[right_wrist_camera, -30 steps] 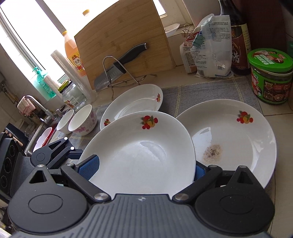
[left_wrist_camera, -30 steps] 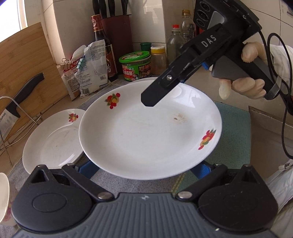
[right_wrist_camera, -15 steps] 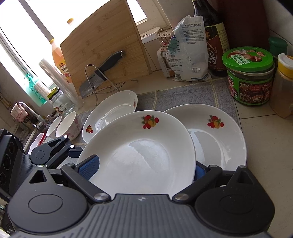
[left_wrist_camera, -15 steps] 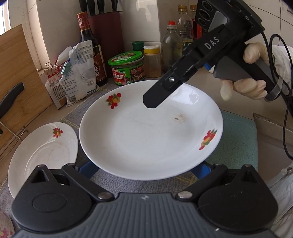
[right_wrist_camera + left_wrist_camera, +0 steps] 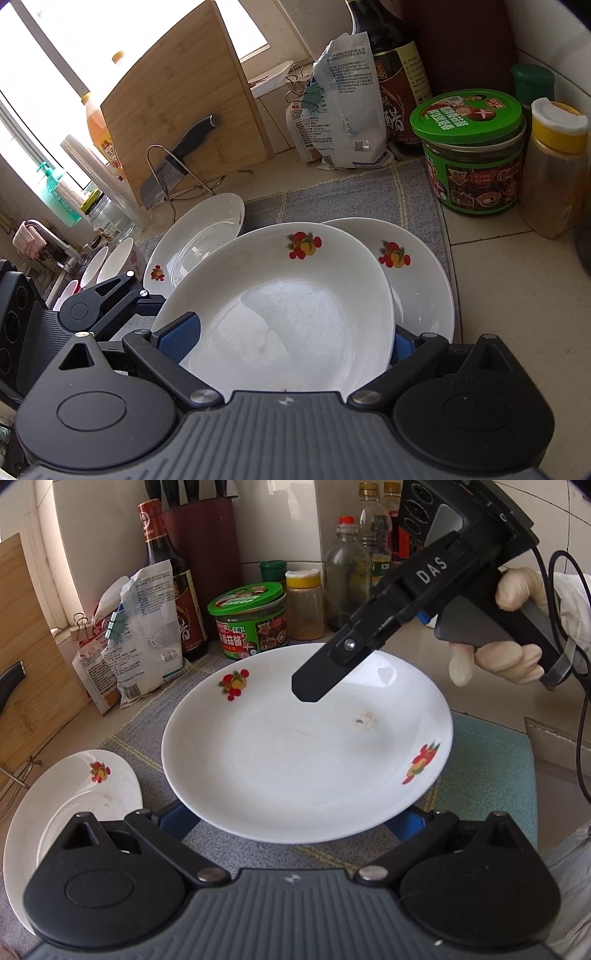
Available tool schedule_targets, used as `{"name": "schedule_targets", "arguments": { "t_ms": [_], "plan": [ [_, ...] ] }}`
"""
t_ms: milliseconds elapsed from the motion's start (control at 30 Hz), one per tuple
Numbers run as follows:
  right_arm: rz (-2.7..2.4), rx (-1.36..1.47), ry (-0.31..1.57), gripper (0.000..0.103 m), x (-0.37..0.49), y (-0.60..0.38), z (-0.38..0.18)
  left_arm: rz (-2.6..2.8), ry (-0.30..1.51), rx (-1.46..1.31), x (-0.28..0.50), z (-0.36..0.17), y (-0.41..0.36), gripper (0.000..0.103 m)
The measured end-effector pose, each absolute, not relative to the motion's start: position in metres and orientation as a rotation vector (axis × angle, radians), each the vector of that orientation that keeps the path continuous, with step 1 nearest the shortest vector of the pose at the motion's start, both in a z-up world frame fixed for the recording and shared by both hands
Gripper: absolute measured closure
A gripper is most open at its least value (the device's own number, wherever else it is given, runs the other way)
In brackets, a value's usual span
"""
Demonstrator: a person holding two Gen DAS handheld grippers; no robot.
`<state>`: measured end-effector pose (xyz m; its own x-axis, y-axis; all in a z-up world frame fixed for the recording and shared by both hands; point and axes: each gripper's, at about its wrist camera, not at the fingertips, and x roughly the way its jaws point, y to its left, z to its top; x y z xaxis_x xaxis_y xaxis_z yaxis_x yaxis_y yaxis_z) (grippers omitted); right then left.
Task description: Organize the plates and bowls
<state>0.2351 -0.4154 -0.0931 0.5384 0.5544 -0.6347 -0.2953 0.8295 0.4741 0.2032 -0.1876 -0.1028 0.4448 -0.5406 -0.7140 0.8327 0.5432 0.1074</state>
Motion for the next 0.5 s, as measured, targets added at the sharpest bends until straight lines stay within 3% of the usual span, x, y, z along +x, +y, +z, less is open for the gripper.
{"name": "schedule_targets", "arguments": {
  "t_ms": [500],
  "plan": [
    [0.499,0.341,0.894,0.001,0.243,-0.42,-0.106,-0.891,0.699,0.483,0.218,-0.109,-0.193,0.001]
  ]
}}
